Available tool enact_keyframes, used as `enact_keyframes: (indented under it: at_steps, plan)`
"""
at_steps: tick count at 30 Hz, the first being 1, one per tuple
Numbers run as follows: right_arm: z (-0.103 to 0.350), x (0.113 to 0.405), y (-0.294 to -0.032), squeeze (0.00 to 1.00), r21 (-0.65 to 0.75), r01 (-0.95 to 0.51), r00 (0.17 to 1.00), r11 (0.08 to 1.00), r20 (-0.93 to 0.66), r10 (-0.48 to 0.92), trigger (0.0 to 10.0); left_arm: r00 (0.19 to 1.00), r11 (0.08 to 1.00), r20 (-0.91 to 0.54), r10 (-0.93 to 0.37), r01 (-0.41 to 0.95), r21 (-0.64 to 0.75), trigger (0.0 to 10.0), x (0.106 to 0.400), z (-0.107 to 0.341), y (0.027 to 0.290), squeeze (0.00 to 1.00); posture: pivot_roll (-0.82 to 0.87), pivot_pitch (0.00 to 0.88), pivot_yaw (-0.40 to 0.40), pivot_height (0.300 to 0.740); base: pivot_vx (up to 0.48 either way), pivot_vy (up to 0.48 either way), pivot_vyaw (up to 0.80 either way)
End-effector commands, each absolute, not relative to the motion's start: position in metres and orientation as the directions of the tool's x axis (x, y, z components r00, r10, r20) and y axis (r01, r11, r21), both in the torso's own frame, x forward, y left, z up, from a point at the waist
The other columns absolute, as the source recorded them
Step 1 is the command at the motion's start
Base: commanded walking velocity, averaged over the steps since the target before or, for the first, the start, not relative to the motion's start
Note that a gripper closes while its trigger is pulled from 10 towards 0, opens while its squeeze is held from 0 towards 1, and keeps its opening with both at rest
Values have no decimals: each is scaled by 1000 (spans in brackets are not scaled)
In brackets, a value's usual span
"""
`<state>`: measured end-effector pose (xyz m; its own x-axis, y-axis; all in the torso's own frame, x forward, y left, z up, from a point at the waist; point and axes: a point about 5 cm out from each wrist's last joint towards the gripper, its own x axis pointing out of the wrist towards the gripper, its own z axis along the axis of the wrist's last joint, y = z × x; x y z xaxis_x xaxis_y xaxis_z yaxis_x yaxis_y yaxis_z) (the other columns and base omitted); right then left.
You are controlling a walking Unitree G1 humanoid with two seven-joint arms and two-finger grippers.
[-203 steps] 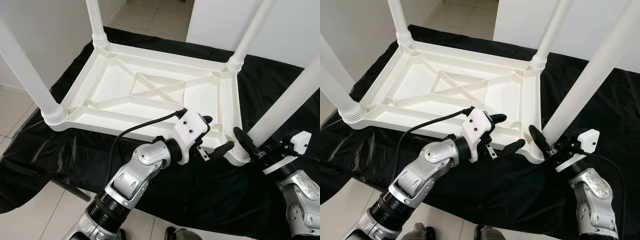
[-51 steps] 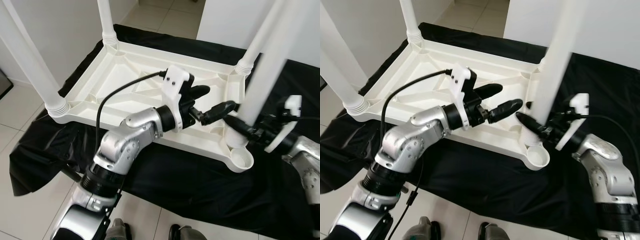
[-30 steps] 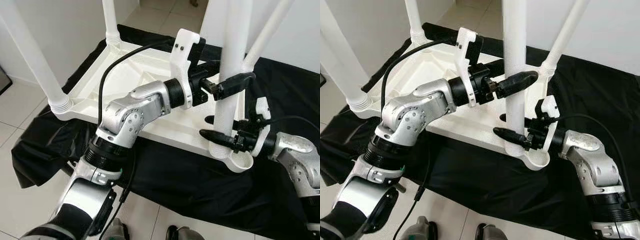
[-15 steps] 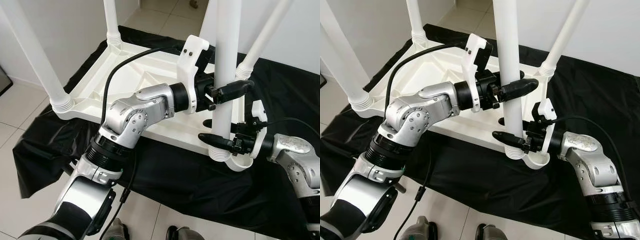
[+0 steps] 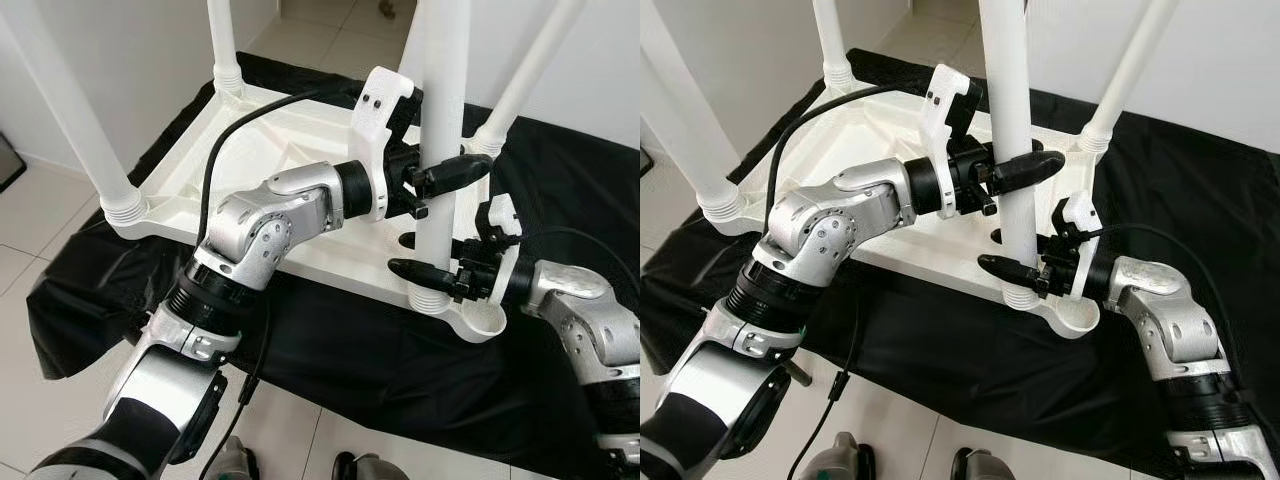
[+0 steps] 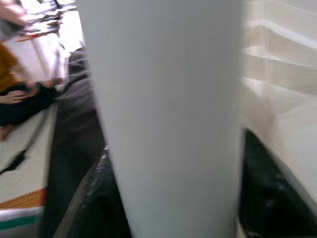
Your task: Building children table
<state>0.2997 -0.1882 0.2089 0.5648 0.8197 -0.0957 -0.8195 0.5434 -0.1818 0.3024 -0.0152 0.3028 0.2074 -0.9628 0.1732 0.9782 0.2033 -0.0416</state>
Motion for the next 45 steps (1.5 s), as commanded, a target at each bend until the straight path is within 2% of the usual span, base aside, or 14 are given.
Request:
enact_keyframes:
  at_steps: [1,2,6,15,16,17,18,20,23,26,28,30,34,45]
  plan:
    - [211,308,-201,518,-181,-731,677,658,-78,732,10000,-12,-13,154,-988,1000,-7,10000,287,306,-26,0,67,110,-56,740,0,0,0]
    - [214,314,-203,1000,-172,-682,726,711,-40,686,10000,43,42,142,-989,999,-14,10000,293,308,-26,0,65,107,-55,740,0,0,0]
    - [219,321,-202,1000,-168,-610,783,774,21,621,10000,151,151,116,-982,989,-13,10000,304,311,-28,0,62,101,-52,740,0,0,0]
    - [225,329,-198,1000,-194,-480,860,855,88,503,10000,281,283,101,-954,959,11,10000,315,319,-28,0,57,94,-52,740,0,0,0]
    - [226,331,-194,310,-204,-446,875,871,105,473,10000,314,318,98,-944,948,27,10000,318,322,-29,0,51,89,-53,740,0,0,0]
    - [226,331,-194,310,-204,-446,875,871,105,473,10000,314,318,98,-944,948,27,10000,318,322,-29,0,51,89,-53,740,0,0,0]
    - [226,334,-189,0,-222,-404,893,887,116,436,10000,351,356,104,-931,934,33,10000,321,325,-29,0,47,87,-52,740,0,0,0]
    - [226,334,-189,0,-222,-404,893,887,116,436,10000,351,356,104,-931,934,33,10000,321,325,-29,0,47,87,-52,740,0,0,0]
    - [224,341,-174,0,-261,-272,940,926,136,314,10000,451,464,164,-877,884,50,10000,327,333,-31,0,41,87,-57,740,0,0,0]
    - [224,342,-171,0,-246,-253,945,936,143,293,10000,469,485,179,-865,873,52,10000,328,335,-31,0,41,87,-57,740,0,0,0]
    - [225,343,-162,0,-248,-224,949,942,166,269,10000,507,531,219,-834,845,66,10000,330,341,-31,0,40,94,-63,740,0,0,0]
    - [226,343,-158,0,-249,-219,949,944,171,265,10000,515,542,228,-826,837,71,10000,330,342,-30,0,41,98,-66,740,0,0,0]
    - [225,340,-133,0,-239,-208,944,948,203,259,10000,547,581,265,-794,811,67,10000,330,347,-32,0,49,112,-67,740,0,0,0]
    - [229,335,-105,0,-177,-163,944,971,258,205,10000,580,620,293,-760,783,58,10000,332,349,-34,0,52,129,-54,740,0,0,0]
